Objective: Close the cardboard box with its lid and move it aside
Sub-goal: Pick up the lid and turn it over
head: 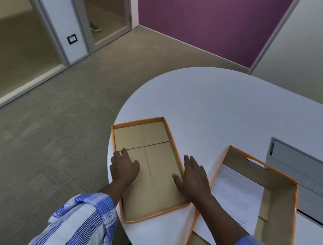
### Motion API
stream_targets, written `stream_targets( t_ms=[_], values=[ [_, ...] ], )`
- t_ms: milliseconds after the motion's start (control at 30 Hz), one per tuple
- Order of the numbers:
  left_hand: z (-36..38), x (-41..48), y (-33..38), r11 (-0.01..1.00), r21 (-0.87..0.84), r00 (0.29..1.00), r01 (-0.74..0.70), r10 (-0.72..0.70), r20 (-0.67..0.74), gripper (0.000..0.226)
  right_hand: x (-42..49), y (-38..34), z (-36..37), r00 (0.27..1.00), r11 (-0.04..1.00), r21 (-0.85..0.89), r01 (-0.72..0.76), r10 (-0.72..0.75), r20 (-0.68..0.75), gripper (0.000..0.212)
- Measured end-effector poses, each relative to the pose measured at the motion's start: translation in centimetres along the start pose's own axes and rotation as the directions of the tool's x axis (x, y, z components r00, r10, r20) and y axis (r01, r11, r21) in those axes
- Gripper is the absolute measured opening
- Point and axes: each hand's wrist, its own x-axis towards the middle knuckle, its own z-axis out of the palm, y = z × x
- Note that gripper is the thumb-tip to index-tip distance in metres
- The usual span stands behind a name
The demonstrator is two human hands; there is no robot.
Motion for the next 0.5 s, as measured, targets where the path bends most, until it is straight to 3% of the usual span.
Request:
stream_targets(
  t_ms=[233,500],
  values=[
    [-0.5,0.8,-3.0,0.977,-0.108,0.981,0.184,-0.176,0.081,0.055,1.0,-0.9,2.5,0.973,0.994,-0.029,-0.105,0.108,0.206,0.085],
    [-0.6,1.2,-4.5,0.970,-0.071,0.962,0.232,-0.218,0.164,0.031,1.1,-0.1,4.2,0.930,0.984,-0.030,-0.175,0.175,0.322,0.086]
  ],
)
